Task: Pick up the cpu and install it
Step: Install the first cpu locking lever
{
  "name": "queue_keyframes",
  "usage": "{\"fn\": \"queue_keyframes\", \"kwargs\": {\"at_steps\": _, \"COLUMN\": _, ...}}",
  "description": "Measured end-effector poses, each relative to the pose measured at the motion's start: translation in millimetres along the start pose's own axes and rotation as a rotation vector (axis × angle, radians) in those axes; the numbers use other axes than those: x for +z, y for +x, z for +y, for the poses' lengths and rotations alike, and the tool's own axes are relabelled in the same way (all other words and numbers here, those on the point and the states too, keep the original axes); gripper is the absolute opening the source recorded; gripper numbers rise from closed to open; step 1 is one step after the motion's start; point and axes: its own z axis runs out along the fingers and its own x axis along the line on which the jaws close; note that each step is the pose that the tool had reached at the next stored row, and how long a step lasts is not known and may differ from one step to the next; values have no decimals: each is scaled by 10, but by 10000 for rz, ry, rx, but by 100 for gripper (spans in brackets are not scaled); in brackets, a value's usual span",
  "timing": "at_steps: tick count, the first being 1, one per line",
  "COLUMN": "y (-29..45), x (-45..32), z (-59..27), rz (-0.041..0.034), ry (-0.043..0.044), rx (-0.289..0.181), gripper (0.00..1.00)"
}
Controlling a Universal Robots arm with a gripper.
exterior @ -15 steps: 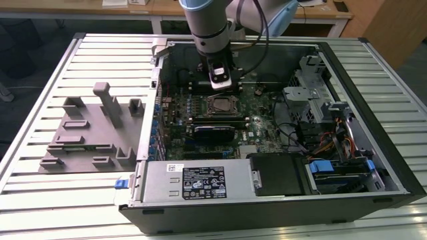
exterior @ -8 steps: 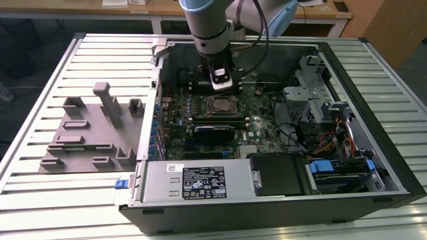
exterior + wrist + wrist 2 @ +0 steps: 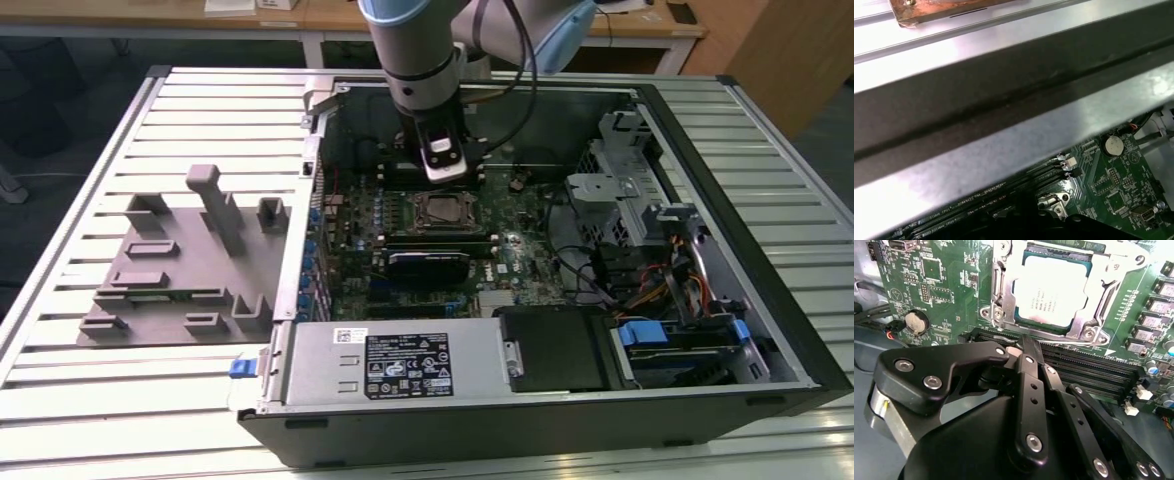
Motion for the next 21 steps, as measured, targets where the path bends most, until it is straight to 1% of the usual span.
{"fn": "queue_keyframes", "kwargs": {"at_steps": 5, "y": 3, "x": 6, "z": 2, "rz": 61, "ry": -45, "rx": -260, "gripper": 11}}
{"fn": "queue_keyframes", "kwargs": {"at_steps": 8, "y": 5, "x": 10, "z": 6, "rz": 79, "ry": -59, "rx": -347, "gripper": 11}}
{"fn": "queue_keyframes", "kwargs": {"at_steps": 10, "y": 6, "x": 17, "z": 5, "rz": 76, "ry": -42, "rx": -379, "gripper": 11}}
{"fn": "queue_keyframes", "kwargs": {"at_steps": 18, "y": 12, "x": 51, "z": -4, "rz": 51, "ry": 68, "rx": -515, "gripper": 11}}
{"fn": "queue_keyframes", "kwargs": {"at_steps": 21, "y": 14, "x": 66, "z": -6, "rz": 50, "ry": 75, "rx": -555, "gripper": 11}}
